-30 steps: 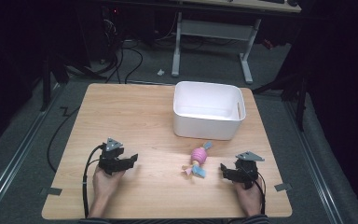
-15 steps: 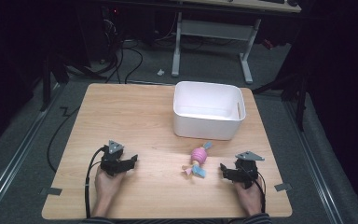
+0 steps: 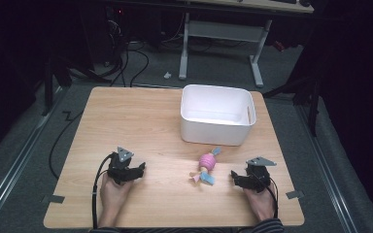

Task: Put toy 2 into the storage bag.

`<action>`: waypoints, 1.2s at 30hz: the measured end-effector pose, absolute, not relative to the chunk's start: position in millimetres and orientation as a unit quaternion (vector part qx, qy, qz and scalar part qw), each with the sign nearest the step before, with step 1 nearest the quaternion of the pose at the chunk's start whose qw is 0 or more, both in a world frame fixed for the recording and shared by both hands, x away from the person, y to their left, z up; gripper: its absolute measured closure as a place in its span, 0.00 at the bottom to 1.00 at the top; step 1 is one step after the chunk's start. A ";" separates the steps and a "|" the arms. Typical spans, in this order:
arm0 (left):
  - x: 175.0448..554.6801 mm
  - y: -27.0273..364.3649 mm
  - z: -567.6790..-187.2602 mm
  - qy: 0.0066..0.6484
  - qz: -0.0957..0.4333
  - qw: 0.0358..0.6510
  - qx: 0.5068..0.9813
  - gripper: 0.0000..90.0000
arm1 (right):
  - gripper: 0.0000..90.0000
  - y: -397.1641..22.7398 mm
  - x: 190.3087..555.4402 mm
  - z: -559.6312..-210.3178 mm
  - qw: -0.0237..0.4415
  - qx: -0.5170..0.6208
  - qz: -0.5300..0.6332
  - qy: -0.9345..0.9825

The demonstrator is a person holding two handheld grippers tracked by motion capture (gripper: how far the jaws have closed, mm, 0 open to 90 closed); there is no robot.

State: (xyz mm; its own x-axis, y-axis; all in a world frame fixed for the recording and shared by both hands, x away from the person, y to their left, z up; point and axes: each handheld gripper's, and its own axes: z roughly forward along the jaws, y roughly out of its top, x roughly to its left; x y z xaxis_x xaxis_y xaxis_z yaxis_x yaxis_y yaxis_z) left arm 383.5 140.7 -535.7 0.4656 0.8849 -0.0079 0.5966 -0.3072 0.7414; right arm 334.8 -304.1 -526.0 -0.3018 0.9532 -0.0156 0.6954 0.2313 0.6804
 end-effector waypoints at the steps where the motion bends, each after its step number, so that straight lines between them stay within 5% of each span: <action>1: 383.5 140.8 -535.7 0.474 0.206 0.349 0.782 0.30 | 0.30 -304.7 334.0 -525.6 0.221 0.547 0.290 0.753; 15: 383.6 140.7 -535.8 0.474 0.206 0.349 0.782 0.30 | 0.39 -299.6 313.8 -507.7 0.202 0.511 0.331 0.767; 36: 382.7 140.6 -535.8 0.475 0.206 0.349 0.781 0.30 | 0.37 -258.6 329.7 -483.9 0.183 0.457 0.347 0.798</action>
State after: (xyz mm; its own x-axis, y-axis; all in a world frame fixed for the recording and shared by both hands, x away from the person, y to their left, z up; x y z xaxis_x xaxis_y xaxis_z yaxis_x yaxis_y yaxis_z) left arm 382.7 140.6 -535.8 0.4646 0.8855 -0.0094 0.5982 -0.3060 0.7407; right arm 329.7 -258.6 -483.9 -0.5157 0.8564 0.0244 0.6021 0.3420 0.7215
